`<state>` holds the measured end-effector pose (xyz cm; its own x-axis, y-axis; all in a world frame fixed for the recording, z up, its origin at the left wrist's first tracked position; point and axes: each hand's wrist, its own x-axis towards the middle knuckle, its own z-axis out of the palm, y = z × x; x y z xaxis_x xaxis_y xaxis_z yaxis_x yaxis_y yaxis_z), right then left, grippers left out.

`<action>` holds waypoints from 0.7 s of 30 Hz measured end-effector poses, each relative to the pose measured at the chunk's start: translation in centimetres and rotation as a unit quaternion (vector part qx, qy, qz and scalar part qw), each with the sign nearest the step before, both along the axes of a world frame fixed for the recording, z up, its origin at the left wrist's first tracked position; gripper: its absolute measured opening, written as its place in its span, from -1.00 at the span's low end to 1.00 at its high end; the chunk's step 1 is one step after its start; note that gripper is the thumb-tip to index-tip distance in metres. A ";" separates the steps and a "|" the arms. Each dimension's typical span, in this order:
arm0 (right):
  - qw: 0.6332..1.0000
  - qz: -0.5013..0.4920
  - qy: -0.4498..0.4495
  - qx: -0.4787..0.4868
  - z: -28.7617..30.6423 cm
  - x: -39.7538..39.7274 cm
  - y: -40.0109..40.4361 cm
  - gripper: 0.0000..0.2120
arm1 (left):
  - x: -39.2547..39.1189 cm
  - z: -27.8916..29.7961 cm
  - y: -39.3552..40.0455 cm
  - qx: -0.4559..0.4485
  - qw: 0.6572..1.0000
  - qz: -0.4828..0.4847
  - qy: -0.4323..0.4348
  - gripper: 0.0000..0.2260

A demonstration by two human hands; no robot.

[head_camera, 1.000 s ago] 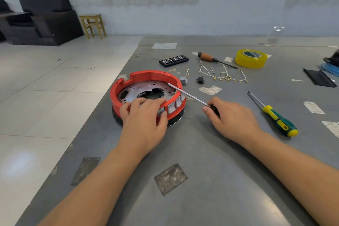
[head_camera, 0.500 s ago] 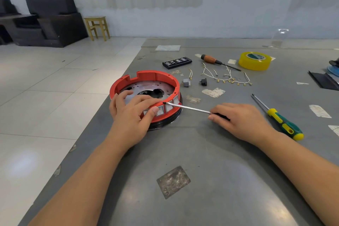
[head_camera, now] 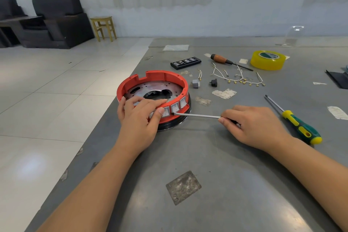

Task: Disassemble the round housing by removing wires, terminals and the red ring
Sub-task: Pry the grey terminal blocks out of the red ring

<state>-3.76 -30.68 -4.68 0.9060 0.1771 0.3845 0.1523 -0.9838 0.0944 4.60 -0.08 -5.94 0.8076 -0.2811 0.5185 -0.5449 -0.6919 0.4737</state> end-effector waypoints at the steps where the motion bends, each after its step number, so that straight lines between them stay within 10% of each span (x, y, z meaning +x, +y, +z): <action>1: 1.000 -0.004 0.001 -0.008 -0.1 -0.1 0.2 -0.52 | 0.0 0.0 0.0 0.000 1.000 0.001 0.001 -0.65; 21: 0.999 0.012 -0.024 0.022 -1.2 1.2 0.1 -0.58 | -0.6 1.0 -0.3 -0.037 0.999 -0.012 0.022 -0.75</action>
